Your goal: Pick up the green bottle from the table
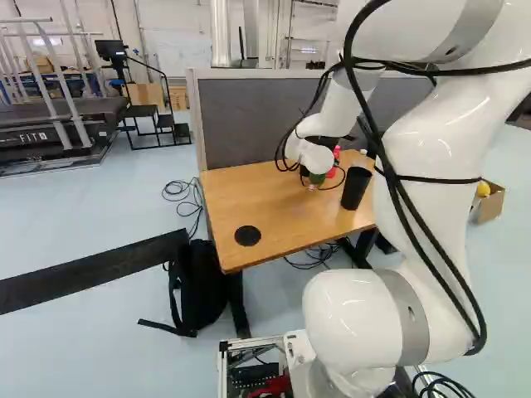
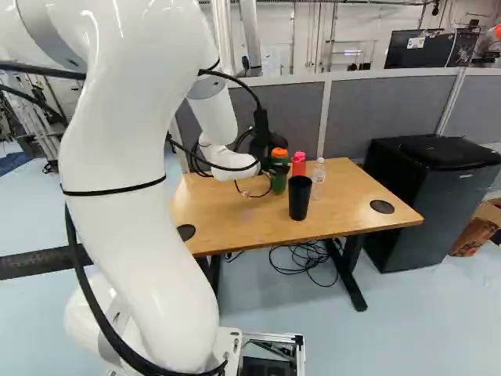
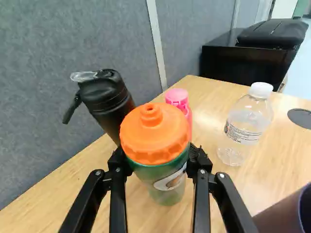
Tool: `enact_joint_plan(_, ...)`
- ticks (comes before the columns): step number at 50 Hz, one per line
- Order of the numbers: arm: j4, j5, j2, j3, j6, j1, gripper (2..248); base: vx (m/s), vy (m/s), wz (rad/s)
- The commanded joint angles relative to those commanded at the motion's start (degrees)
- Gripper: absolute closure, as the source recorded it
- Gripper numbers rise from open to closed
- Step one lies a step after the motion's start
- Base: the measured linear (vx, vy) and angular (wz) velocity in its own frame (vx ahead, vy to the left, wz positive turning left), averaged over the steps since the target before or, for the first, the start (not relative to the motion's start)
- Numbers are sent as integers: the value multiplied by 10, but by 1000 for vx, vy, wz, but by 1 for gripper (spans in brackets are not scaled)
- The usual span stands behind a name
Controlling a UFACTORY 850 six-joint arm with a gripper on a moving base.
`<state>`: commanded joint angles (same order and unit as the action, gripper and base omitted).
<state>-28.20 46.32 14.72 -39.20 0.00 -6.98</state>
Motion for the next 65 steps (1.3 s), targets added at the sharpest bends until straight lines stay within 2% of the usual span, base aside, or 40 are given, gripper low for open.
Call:
enact_joint_plan(51,0,0,-165,105,0,31,231,0,0,0)
enact_joint_plan(65,0,0,-199,134,0,41,231,0,0,0)
